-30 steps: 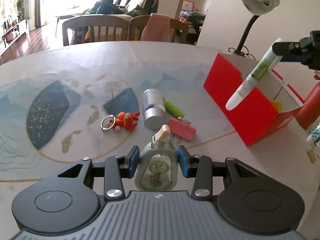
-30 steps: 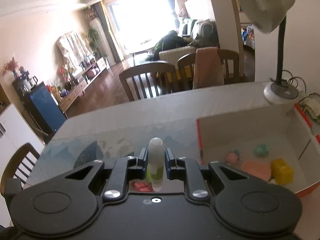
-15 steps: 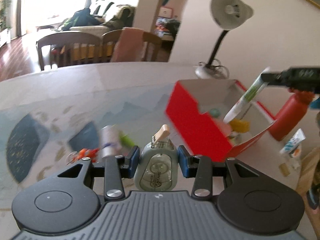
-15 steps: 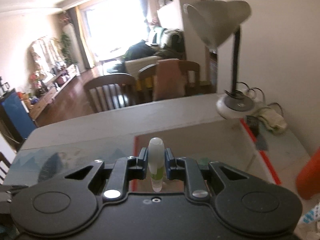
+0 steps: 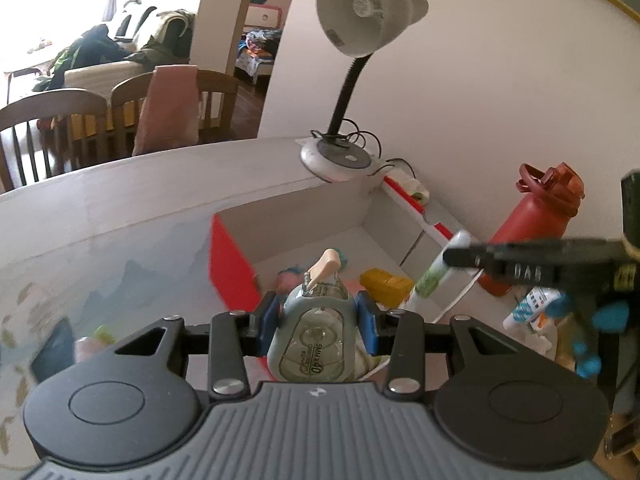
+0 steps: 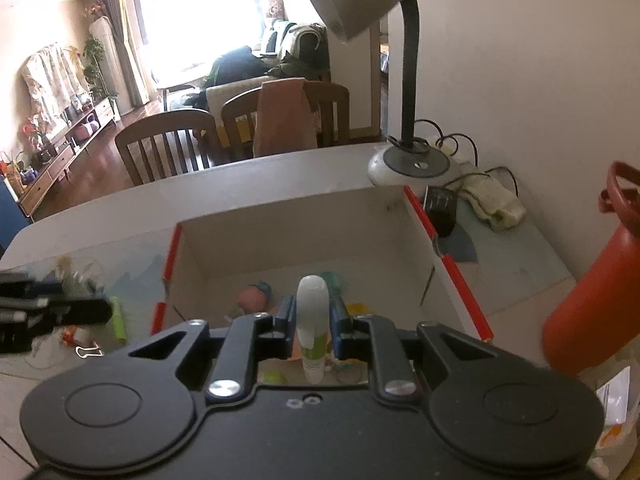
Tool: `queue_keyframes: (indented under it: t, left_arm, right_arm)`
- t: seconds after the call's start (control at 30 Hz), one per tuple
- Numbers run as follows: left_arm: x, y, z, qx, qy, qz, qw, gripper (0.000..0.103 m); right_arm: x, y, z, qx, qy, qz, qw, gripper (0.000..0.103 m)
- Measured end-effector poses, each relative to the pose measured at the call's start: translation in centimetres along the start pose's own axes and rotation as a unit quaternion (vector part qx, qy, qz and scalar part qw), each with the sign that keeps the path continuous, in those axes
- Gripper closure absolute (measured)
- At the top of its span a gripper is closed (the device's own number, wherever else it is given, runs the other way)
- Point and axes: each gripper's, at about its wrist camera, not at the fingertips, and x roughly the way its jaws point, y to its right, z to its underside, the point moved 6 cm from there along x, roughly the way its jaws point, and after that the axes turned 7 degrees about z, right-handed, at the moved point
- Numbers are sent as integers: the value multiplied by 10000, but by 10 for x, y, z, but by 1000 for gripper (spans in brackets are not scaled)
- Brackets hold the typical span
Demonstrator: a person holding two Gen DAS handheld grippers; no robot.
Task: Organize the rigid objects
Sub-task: 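Carry the tape dispenser with the left gripper while the right gripper carries the tube toward the shoebox, then lower the tape dispenser into the shoebox and open the left gripper while the right releases the tube inside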
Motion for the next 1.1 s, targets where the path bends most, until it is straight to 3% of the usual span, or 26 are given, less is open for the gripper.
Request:
queue_keyframes:
  t: [0.33, 0.67, 1.1]
  left_arm:
    - [65, 18, -20, 149, -435, -43, 9989, 63]
    - [123, 14, -9, 413, -1136, -398, 9919, 63]
    - [169, 9, 2, 656, -1729, -665, 9805, 63]
  right_arm:
    - [16, 7, 4, -167, -236, -113, 9995, 87]
    - [38, 10, 0, -170, -415, -244, 9987, 87]
    - [92, 6, -10, -64, -729, -146, 9972, 88]
